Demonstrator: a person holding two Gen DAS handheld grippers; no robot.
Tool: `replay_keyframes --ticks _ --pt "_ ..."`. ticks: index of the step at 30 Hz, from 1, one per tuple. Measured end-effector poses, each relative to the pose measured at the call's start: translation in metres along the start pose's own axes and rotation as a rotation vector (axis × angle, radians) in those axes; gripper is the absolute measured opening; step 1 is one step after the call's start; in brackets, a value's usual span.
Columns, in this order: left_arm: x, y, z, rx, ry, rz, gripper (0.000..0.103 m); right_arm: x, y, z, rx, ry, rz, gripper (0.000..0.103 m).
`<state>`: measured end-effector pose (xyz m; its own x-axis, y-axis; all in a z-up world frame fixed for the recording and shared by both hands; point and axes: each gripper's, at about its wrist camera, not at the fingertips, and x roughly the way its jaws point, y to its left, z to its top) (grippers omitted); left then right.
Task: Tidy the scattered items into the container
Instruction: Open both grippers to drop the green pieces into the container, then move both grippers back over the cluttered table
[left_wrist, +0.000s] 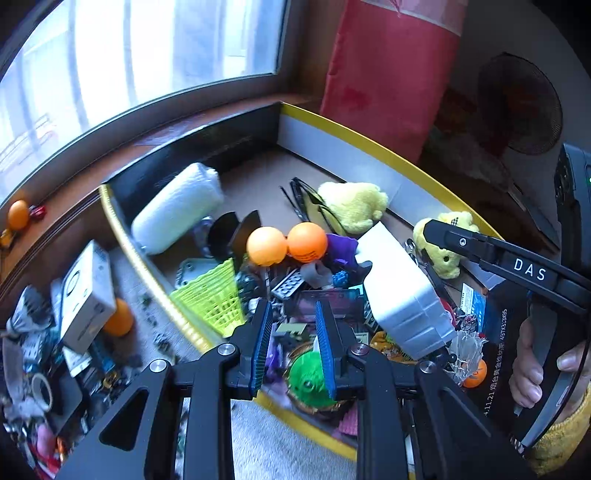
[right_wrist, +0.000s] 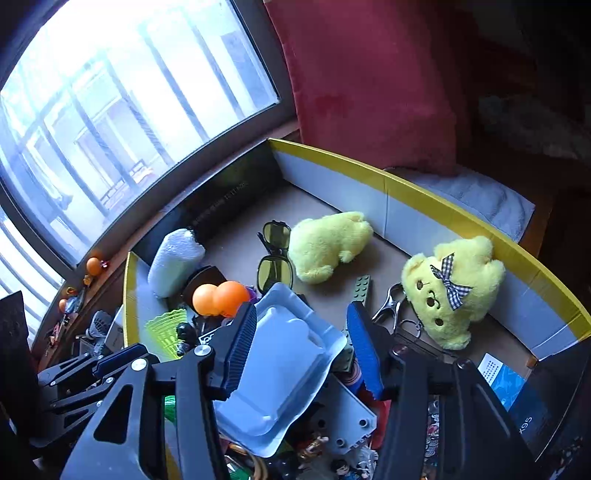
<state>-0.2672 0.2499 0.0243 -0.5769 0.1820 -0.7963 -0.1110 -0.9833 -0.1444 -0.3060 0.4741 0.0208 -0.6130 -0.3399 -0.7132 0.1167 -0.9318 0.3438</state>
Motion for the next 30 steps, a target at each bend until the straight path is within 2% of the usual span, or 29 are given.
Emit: replay_keyframes --ticks 7,11,16,24,28,30 --pt "-0.027 0.006 -0.018 -0.024 -0.031 0.029 0.025 -0.016 0.010 -0.014 -0.013 -0.014 0.022 0.052" --pt "-0.043 0.011 -0.031 -0.031 -0.049 0.036 0.025 -0.028 0.021 -0.023 -0.055 -0.037 -0.021 0.052" --pt "-0.067 0.034 -0.053 -0.080 -0.064 0.063 0.025 -0.036 0.044 -0.031 -0.070 -0.044 0.015 0.052" --pt "-0.123 0.094 -0.096 -0.150 -0.108 0.155 0.025 -0.047 0.116 -0.058 -0.130 -0.058 0.070 0.052" --pt "-0.144 0.126 -0.124 -0.196 -0.107 0.173 0.025 -0.050 0.154 -0.079 -0.177 -0.036 0.085 0.052" --pt "-0.154 0.139 -0.139 -0.208 -0.102 0.181 0.025 -0.052 0.176 -0.095 -0.205 -0.027 0.098 0.056"
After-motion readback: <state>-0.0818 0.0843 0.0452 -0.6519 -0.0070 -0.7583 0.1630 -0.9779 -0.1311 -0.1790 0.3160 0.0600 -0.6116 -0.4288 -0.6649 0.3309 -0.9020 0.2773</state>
